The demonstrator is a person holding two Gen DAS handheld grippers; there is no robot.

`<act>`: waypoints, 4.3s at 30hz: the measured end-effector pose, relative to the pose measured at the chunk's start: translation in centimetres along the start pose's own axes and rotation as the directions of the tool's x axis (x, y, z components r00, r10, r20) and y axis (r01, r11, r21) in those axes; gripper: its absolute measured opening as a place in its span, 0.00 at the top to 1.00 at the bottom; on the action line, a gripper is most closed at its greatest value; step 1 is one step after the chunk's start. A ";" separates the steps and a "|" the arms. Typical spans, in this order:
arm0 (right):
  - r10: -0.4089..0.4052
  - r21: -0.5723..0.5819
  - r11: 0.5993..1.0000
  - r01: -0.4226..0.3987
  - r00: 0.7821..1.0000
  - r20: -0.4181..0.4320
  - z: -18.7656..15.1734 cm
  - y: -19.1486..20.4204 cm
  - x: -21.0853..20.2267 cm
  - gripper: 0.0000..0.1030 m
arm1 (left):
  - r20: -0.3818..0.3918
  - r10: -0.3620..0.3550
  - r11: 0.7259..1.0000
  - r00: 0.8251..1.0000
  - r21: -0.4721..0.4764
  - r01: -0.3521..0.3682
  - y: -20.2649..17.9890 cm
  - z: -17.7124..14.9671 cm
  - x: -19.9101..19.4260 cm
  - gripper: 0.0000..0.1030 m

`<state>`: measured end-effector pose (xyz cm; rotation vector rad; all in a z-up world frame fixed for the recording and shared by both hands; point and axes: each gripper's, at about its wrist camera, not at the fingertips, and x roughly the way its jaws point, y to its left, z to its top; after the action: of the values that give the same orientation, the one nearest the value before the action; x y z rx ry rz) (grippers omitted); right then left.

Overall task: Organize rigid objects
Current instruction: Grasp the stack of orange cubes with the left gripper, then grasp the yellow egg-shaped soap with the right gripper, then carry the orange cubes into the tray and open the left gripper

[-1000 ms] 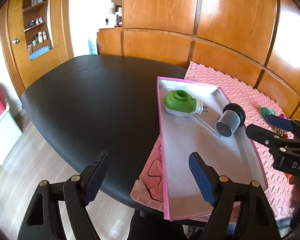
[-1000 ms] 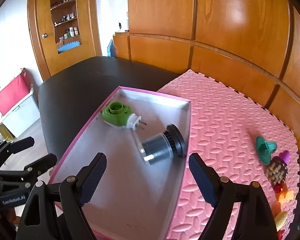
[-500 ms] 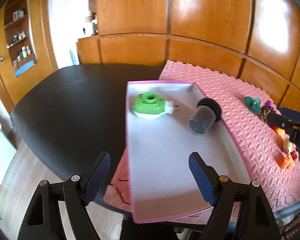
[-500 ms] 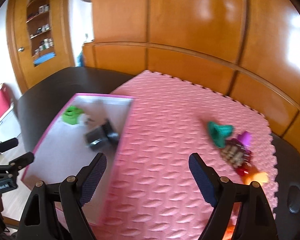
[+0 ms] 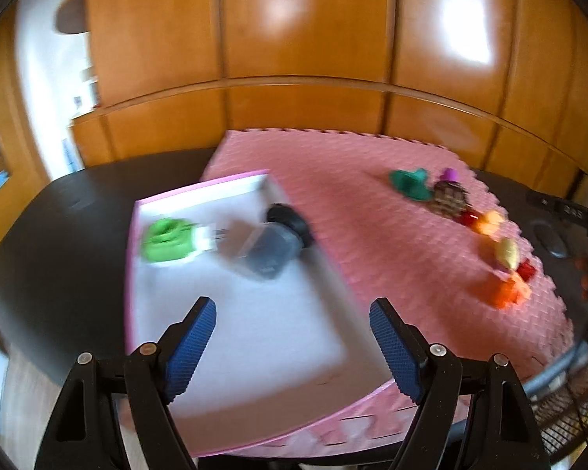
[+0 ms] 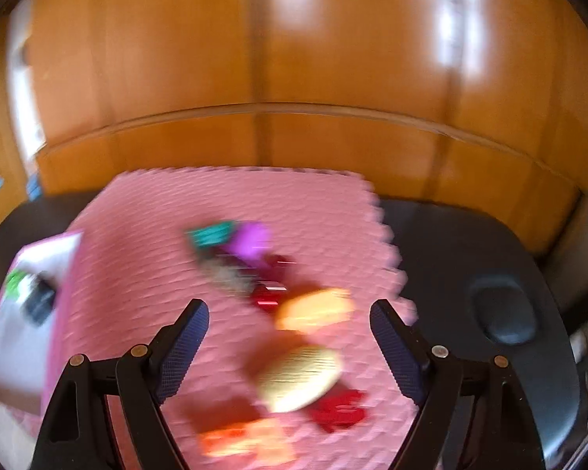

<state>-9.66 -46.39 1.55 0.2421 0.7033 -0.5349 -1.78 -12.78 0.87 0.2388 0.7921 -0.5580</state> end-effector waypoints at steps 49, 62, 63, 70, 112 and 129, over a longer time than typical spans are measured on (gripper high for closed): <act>0.073 0.254 0.967 -0.033 0.986 -0.149 -1.3 -5.5 3.6 0.17 | -0.105 -0.348 0.895 0.932 0.260 0.363 -16.1 -1.9 10.4 0.60; 0.066 0.057 0.997 -0.054 0.973 -0.223 -2.2 -1.1 4.8 0.17 | -0.063 -0.371 0.889 0.927 0.264 0.374 -15.8 -2.5 10.1 0.60; 0.060 0.039 0.998 -0.053 0.972 -0.229 -2.3 -0.8 4.9 0.17 | -0.062 -0.375 0.888 0.925 0.261 0.378 -15.7 -2.5 10.1 0.60; 0.095 -0.083 0.989 -0.124 0.953 -0.289 -3.1 1.7 5.6 0.16 | -0.064 -0.396 0.884 0.916 0.244 0.399 -15.3 -2.5 10.0 0.60; 0.084 -0.163 0.976 -0.143 0.944 -0.320 -4.3 4.1 7.6 0.53 | -0.100 -0.398 0.894 0.912 0.180 0.410 -14.7 -1.9 9.9 0.61; 0.079 -0.219 0.964 -0.150 0.950 -0.302 -4.7 4.6 7.2 0.58 | -0.015 -0.336 0.929 0.942 0.156 0.335 -12.8 0.4 4.5 0.60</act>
<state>-5.12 -43.47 -6.56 0.1354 1.0262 -0.2997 -6.13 -25.31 -2.16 0.2456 0.7832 -0.9472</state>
